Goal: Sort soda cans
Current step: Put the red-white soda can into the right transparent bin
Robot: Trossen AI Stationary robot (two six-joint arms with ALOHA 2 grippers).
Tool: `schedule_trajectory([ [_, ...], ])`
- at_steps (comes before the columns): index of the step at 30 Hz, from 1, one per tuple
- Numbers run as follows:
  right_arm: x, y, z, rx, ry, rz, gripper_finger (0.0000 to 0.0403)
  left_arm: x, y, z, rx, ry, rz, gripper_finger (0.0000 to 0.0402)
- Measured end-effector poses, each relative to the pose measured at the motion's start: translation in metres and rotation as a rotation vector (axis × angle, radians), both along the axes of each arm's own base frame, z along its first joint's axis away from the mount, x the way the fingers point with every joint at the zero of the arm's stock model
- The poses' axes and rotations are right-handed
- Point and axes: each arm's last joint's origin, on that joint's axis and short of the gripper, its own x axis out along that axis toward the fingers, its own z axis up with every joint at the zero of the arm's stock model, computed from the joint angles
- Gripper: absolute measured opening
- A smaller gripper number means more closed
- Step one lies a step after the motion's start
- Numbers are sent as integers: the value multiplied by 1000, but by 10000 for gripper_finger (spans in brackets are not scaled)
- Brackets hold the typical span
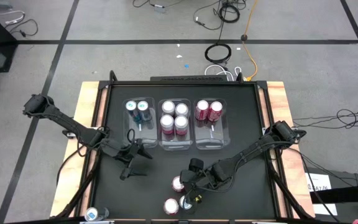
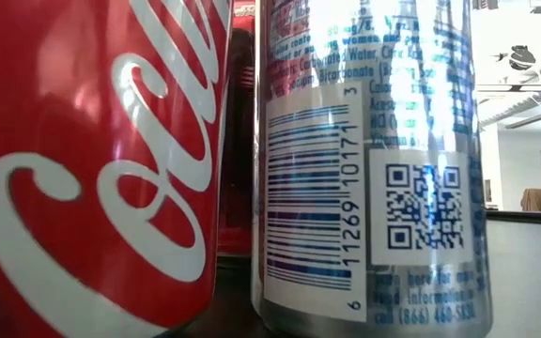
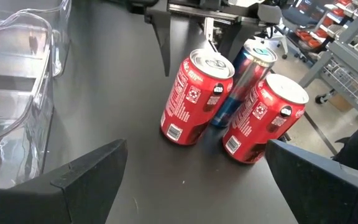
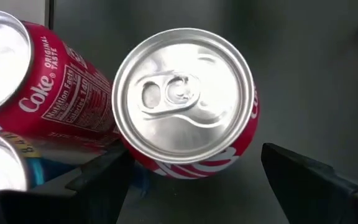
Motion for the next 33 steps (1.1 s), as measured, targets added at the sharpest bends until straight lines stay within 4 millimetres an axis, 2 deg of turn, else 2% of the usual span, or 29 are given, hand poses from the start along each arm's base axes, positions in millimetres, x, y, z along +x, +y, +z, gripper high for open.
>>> schedule_trajectory([
  [12,7,1,21,2,-33,13,341,0,0,0,-1,0,0,390],
  [24,13,-6,19,63,-20,22,341,0,0,0,-2,0,1,390],
  [33,17,-9,15,42,-14,42,341,0,0,1,-5,-7,1,390],
])
